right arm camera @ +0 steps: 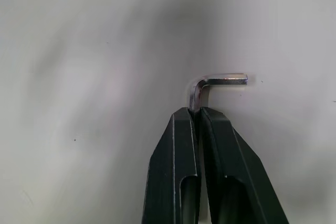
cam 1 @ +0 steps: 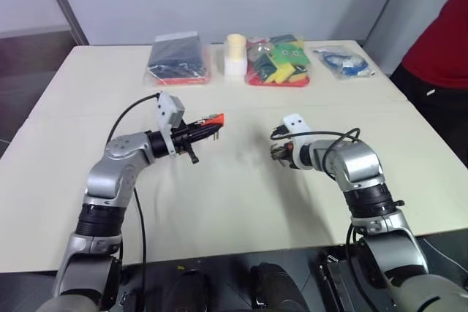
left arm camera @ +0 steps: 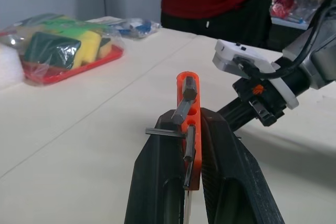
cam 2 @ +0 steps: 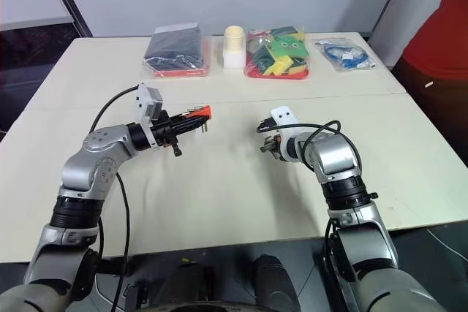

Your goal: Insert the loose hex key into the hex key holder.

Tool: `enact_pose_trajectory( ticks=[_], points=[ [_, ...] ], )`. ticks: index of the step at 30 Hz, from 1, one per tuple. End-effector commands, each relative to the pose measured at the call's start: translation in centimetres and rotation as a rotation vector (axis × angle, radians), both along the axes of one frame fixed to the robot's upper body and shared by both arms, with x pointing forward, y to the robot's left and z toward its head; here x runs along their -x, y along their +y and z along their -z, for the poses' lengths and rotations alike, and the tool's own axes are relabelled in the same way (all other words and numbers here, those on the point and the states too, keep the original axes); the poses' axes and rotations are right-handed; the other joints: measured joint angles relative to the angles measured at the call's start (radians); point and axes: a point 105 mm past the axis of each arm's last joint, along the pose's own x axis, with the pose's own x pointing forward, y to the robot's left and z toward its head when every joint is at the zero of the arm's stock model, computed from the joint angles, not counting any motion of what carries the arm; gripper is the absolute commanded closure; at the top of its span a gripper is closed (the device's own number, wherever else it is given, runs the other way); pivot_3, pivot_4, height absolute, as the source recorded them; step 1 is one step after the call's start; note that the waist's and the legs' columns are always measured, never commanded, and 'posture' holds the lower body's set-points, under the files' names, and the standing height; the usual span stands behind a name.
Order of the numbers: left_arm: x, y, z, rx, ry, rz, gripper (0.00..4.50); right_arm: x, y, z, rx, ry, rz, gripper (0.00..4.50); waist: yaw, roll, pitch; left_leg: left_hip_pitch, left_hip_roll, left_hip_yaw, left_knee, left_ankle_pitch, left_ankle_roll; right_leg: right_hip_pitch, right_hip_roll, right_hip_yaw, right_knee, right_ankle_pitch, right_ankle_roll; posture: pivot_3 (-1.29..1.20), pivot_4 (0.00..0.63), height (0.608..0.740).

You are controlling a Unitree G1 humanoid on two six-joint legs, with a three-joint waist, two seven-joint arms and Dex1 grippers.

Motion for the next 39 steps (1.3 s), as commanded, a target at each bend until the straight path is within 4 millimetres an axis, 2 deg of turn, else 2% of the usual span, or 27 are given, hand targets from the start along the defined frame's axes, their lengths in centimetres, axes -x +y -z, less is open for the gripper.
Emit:
enact_pose_trajectory(
  ticks=[1,4,7,10,11,13,14,16,18,22,25,29,39],
  points=[
    [0.2,0.3,-1.2,0.007,-0.051,-0.002,4.50,2.5,1.1,4.9,-0.026,0.224,-0.022,4.48,-0.001,0.000,0.000,0.000,0.000,0.000,0.000,0.000,0.000,0.000,0.000,0.000,0.000,0.000,0.000,0.00,0.150,0.740],
    [0.1,0.4,-1.2,0.002,-0.051,-0.006,4.50,1.7,1.1,3.8,-0.036,0.179,-0.025,4.48,-0.001,0.000,0.000,0.000,0.001,0.000,-0.001,0.000,0.000,-0.001,0.000,0.000,0.000,-0.001,-0.002,0.00,0.150,0.740],
    [0.0,0.6,-1.2,0.000,-0.051,-0.011,4.50,0.0,1.1,1.3,-0.058,0.053,-0.037,4.48,-0.003,0.001,0.000,0.000,0.001,0.000,-0.001,0.000,0.000,-0.001,-0.001,0.000,-0.001,-0.001,-0.004,0.00,0.150,0.740],
    [-0.5,1.0,-1.4,-0.002,-0.049,-0.015,4.50,-2.5,1.7,-4.2,-0.160,-0.188,-0.059,4.48,-0.001,0.004,0.002,-0.004,0.001,0.000,-0.001,0.000,0.000,-0.005,-0.001,0.000,-0.001,0.000,-0.004,0.00,0.150,0.740],
    [-0.6,1.1,-1.4,-0.002,-0.048,-0.016,4.50,-2.9,1.9,-5.3,-0.188,-0.231,-0.061,4.48,0.000,0.007,0.004,-0.006,0.001,0.001,-0.001,0.000,0.000,-0.007,-0.001,0.000,-0.001,0.000,-0.004,0.00,0.150,0.740],
    [-1.3,1.3,-1.9,0.012,-0.041,-0.015,4.50,-3.7,2.1,-10.4,-0.282,-0.432,-0.099,4.48,0.004,0.013,0.008,-0.016,0.000,0.002,-0.001,0.000,0.000,-0.018,-0.001,0.001,0.001,0.002,-0.001,0.00,0.150,0.740],
    [-1.7,1.4,-2.1,0.020,-0.036,-0.013,4.50,-3.8,2.2,-12.5,-0.332,-0.509,-0.113,4.48,0.008,0.015,0.009,-0.023,0.000,0.001,0.000,0.000,-0.001,-0.025,-0.001,0.000,0.002,0.002,-0.001,0.00,0.150,0.740],
    [-2.2,1.4,-2.4,0.030,-0.027,-0.003,4.50,-3.8,2.4,-15.1,-0.410,-0.600,-0.131,4.48,0.013,0.015,0.010,-0.038,-0.002,0.001,0.002,0.003,-0.005,-0.040,-0.001,0.000,0.006,0.003,0.000,0.00,0.150,0.740],
    [-2.8,1.1,-3.0,0.056,-0.008,0.028,4.50,-3.2,2.8,-18.7,-0.556,-0.715,-0.164,4.48,0.021,0.015,0.010,-0.040,-0.003,0.001,0.002,0.006,-0.010,-0.043,-0.001,0.000,0.006,0.003,0.001,0.00,0.150,0.740],
    [-3.7,0.1,-4.1,0.068,-0.008,0.090,4.50,-2.3,3.6,-22.3,-0.714,-0.829,-0.192,4.48,0.027,0.015,0.010,-0.040,-0.004,0.001,0.001,0.005,-0.008,-0.041,-0.002,-0.001,0.003,0.003,0.001,0.00,0.150,0.740],
    [-4.3,-1.0,-5.5,0.095,-0.028,0.131,4.50,-1.6,4.5,-23.4,-0.781,-0.861,-0.215,4.48,0.031,0.015,0.010,-0.041,-0.005,0.001,0.002,0.002,-0.003,-0.039,-0.002,-0.002,0.002,0.004,0.002,0.00,0.150,0.740],
    [-4.3,-2.2,-7.4,0.142,-0.041,0.195,4.50,-1.2,5.4,-23.6,-0.809,-0.878,-0.239,4.48,0.030,0.015,0.010,-0.040,-0.005,0.001,0.003,0.002,-0.002,-0.038,-0.002,-0.003,0.002,0.004,0.002,0.00,0.150,0.740],
    [-4.7,-2.8,-7.7,0.123,-0.065,0.209,4.50,-0.6,6.6,-23.1,-0.840,-0.877,-0.258,4.48,0.025,0.015,0.010,-0.040,-0.005,0.001,0.003,0.002,-0.002,-0.039,-0.001,-0.003,0.003,0.004,0.003,0.00,0.150,0.740]
  ],
)
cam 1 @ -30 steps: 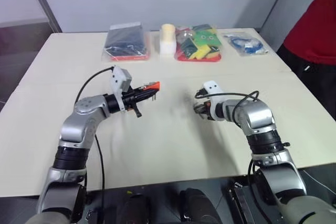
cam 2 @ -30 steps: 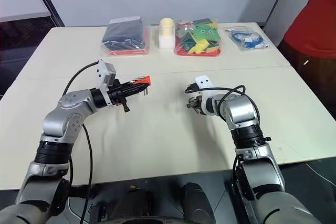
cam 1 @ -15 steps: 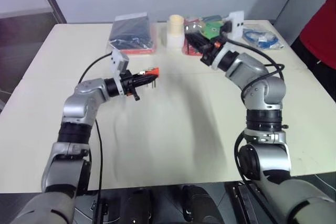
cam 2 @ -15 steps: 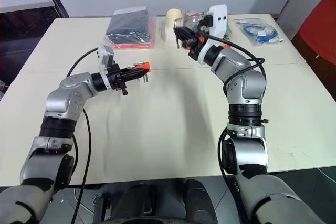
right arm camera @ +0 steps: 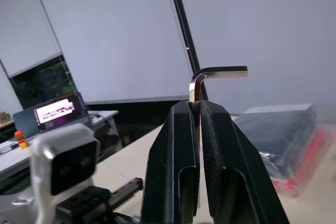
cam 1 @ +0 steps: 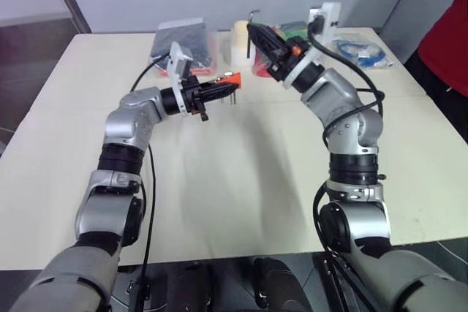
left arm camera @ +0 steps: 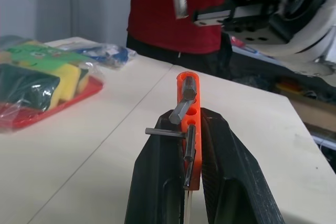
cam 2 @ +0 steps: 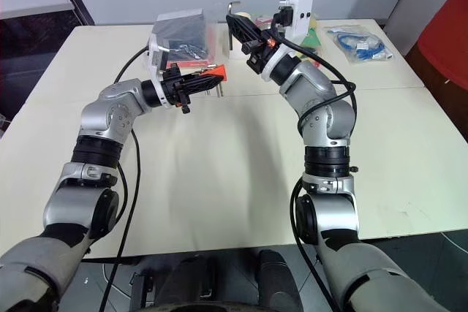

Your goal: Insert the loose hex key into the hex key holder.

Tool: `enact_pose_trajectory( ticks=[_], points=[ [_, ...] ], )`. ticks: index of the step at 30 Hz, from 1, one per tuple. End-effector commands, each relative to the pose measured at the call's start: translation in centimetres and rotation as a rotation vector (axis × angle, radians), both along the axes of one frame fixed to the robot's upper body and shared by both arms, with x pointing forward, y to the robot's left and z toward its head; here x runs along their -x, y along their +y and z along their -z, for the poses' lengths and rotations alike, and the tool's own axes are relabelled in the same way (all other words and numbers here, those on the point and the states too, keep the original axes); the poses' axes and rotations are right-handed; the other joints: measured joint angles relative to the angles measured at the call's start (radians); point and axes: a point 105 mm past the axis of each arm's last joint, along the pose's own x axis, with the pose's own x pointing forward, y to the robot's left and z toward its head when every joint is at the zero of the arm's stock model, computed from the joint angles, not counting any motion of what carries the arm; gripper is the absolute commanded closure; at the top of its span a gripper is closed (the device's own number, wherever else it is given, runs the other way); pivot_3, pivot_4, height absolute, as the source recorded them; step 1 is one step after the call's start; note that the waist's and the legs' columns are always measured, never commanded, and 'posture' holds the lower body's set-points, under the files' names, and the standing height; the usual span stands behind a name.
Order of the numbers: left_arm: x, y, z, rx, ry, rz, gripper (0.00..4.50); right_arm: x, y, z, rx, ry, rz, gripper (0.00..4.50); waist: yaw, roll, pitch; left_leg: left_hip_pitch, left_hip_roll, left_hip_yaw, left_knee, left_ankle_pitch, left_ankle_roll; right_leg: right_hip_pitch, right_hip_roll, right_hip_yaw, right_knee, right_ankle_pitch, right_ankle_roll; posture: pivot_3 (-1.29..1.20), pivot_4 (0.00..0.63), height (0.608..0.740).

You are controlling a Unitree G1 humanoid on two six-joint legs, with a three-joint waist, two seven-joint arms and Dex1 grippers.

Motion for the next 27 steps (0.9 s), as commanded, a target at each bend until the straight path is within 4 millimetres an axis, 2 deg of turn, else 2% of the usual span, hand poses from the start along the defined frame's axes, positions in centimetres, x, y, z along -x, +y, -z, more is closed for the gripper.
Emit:
enact_pose_trajectory(
  ticks=[1,10,18,27],
  points=[
    [0.0,-0.2,-2.0,0.018,-0.077,0.005,4.50,1.1,0.6,-1.4,-0.024,-0.066,-0.024,4.48,0.001,0.000,0.000,0.000,0.000,0.000,0.000,0.000,0.000,0.000,0.000,0.000,0.000,0.000,0.000,0.00,0.150,0.740],
    [-0.1,-0.9,-2.5,0.031,-0.096,0.013,4.50,1.3,1.5,-0.6,-0.019,-0.047,-0.044,4.48,0.002,0.000,0.000,0.000,-0.001,0.000,0.001,0.000,0.000,0.000,0.000,0.000,0.000,0.000,0.000,0.00,0.150,0.740],
    [-0.4,-0.5,-3.1,0.048,-0.107,-0.003,4.50,1.1,1.2,-0.3,-0.011,-0.040,-0.035,4.48,0.002,0.000,0.000,0.000,-0.001,0.000,0.001,0.000,0.000,0.000,0.000,0.000,0.001,0.000,0.000,0.00,0.150,0.740],
    [-0.3,-0.3,-2.8,0.043,-0.105,-0.008,4.50,1.0,1.2,0.0,-0.008,-0.037,-0.031,4.48,0.002,0.000,0.000,0.000,-0.001,0.000,0.001,0.000,0.000,0.000,0.000,0.000,0.001,0.000,0.000,0.00,0.150,0.740]
  ],
)
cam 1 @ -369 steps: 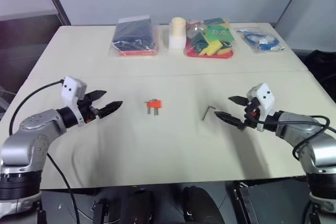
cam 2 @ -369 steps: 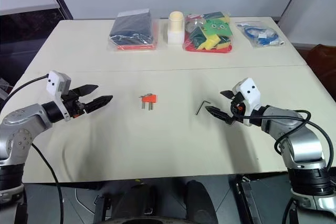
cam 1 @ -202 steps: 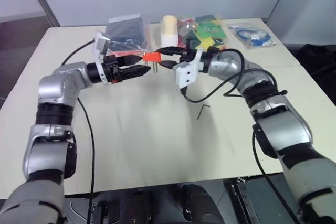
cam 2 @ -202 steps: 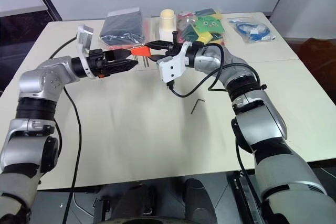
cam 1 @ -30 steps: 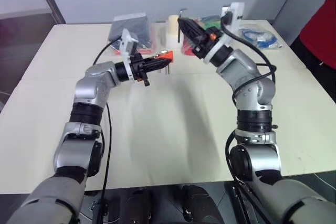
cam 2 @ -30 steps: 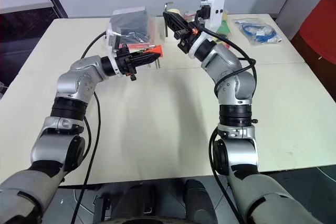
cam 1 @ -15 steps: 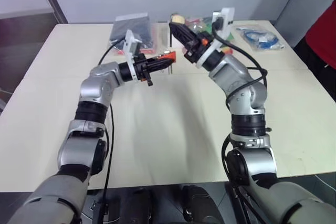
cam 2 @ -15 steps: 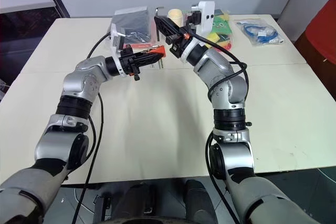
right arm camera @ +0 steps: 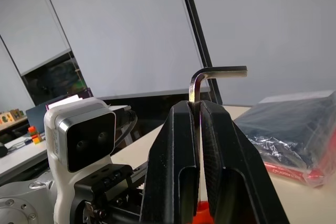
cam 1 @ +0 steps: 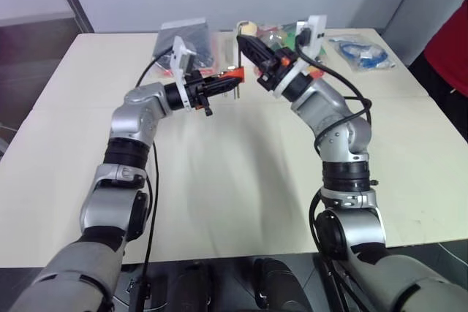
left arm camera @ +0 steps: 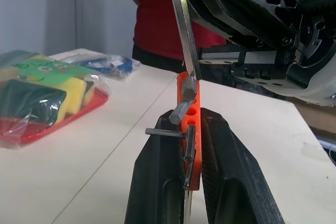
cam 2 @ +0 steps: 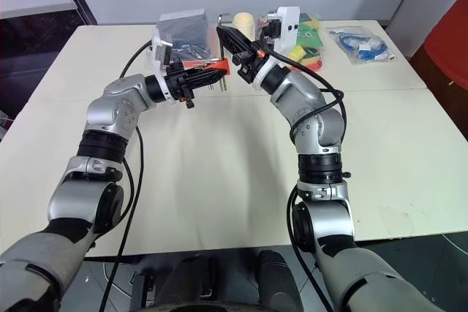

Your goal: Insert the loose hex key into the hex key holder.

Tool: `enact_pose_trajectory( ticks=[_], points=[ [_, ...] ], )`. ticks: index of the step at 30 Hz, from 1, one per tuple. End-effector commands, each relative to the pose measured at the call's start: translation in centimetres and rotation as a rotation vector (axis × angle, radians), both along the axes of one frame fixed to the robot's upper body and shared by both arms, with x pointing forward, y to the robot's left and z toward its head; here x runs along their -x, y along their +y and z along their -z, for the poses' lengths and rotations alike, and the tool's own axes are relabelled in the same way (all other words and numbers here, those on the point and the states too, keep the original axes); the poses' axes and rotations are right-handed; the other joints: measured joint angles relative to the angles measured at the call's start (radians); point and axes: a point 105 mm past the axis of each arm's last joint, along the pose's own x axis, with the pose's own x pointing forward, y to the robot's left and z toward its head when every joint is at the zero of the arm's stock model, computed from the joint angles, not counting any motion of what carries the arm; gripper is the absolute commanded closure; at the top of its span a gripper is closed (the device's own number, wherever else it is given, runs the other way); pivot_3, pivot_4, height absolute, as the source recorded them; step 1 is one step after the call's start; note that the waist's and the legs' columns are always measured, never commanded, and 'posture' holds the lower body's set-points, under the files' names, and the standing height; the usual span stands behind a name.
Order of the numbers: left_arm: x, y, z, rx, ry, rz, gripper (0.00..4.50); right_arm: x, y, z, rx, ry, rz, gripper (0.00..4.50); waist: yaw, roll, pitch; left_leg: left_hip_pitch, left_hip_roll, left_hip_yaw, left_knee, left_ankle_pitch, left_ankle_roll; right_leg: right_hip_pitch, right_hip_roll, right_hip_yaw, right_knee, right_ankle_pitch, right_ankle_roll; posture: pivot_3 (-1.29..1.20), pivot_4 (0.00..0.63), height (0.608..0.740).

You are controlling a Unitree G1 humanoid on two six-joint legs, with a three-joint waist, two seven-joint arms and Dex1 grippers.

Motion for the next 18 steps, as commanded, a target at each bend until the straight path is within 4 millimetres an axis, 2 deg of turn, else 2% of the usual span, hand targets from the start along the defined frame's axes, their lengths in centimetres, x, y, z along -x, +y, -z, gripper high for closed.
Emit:
enact_pose_trajectory(
  ticks=[1,14,18],
  points=[
    [0.2,0.4,-1.9,0.027,-0.070,-0.008,4.50,0.7,0.0,-1.4,-0.013,-0.066,-0.004,4.48,0.000,0.000,0.000,0.000,0.000,0.000,0.000,0.000,0.000,0.000,0.000,0.000,0.000,0.000,0.000,0.00,0.150,0.740],
    [0.8,0.5,-2.6,0.047,-0.073,0.021,4.50,0.3,-0.2,-0.7,-0.001,-0.064,0.015,4.48,0.000,0.000,0.000,0.000,0.000,0.000,0.000,0.000,0.000,0.000,0.000,0.000,0.001,0.000,0.000,0.00,0.150,0.740],
    [1.2,0.6,-2.2,0.033,-0.066,0.031,4.50,0.1,-0.4,-0.8,0.001,-0.072,0.024,4.48,-0.002,0.000,0.000,0.000,0.000,0.000,0.001,0.001,-0.001,0.000,0.000,0.000,0.001,0.000,0.000,0.00,0.150,0.740]
  ],
)
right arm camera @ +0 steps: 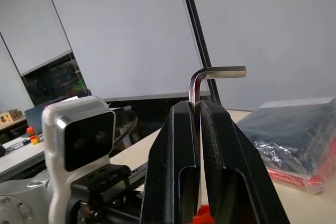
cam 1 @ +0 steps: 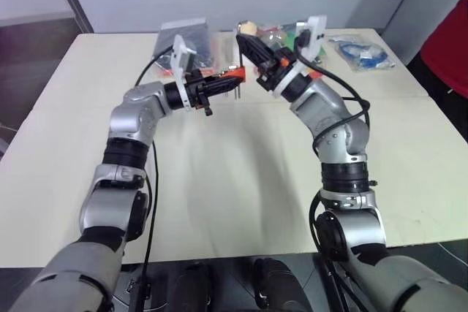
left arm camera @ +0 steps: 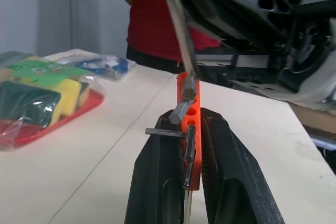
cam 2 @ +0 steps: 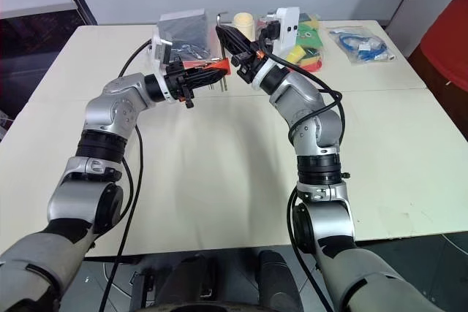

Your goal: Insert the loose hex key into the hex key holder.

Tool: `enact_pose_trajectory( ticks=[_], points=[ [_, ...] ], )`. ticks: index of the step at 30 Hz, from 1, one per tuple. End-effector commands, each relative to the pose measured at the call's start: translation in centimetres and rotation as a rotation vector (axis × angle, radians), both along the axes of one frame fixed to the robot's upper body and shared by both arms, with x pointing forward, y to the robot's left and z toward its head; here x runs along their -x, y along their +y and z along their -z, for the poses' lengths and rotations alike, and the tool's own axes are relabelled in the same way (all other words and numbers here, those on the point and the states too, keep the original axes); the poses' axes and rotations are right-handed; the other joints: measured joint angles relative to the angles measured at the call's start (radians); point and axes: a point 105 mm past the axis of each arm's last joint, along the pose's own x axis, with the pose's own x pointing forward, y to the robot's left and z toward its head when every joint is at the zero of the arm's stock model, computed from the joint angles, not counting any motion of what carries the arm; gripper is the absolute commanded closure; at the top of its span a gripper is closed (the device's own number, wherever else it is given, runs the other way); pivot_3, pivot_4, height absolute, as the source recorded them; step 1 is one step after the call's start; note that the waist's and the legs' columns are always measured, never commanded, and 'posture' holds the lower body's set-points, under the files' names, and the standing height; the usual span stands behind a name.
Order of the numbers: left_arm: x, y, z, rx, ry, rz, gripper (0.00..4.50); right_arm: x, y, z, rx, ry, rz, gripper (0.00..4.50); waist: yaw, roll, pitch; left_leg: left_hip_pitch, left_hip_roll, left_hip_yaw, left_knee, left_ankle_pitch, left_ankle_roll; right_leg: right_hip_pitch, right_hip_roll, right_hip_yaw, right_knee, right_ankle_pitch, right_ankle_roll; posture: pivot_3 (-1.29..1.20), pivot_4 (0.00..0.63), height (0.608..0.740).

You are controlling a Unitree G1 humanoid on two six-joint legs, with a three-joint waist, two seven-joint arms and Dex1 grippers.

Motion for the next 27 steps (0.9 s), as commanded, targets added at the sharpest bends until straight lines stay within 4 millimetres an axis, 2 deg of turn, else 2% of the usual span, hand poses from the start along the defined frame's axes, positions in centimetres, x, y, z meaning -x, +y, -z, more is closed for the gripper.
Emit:
enact_pose_trajectory(
  ticks=[1,15,27],
  points=[
    [0.8,0.6,-1.6,0.032,-0.059,0.013,4.50,0.1,-0.4,-1.1,-0.006,-0.048,0.013,4.48,0.000,0.000,0.000,0.000,0.000,0.000,0.000,0.000,0.000,0.000,0.000,0.000,0.000,0.000,0.000,0.00,0.150,0.740],
    [0.2,1.0,-2.0,0.057,-0.066,-0.039,4.50,0.1,-0.4,-0.8,-0.002,-0.043,0.010,4.48,0.000,0.000,0.000,0.001,0.000,0.000,0.001,0.000,0.000,0.000,0.000,0.000,0.003,0.000,0.000,0.00,0.150,0.740],
    [0.3,0.4,-2.3,0.055,-0.079,-0.018,4.50,0.7,0.2,0.8,0.057,-0.007,-0.042,4.48,0.000,0.000,0.000,0.001,0.000,0.000,0.001,-0.001,0.001,0.000,0.000,0.000,0.005,0.000,0.000,0.00,0.150,0.740]
  ],
)
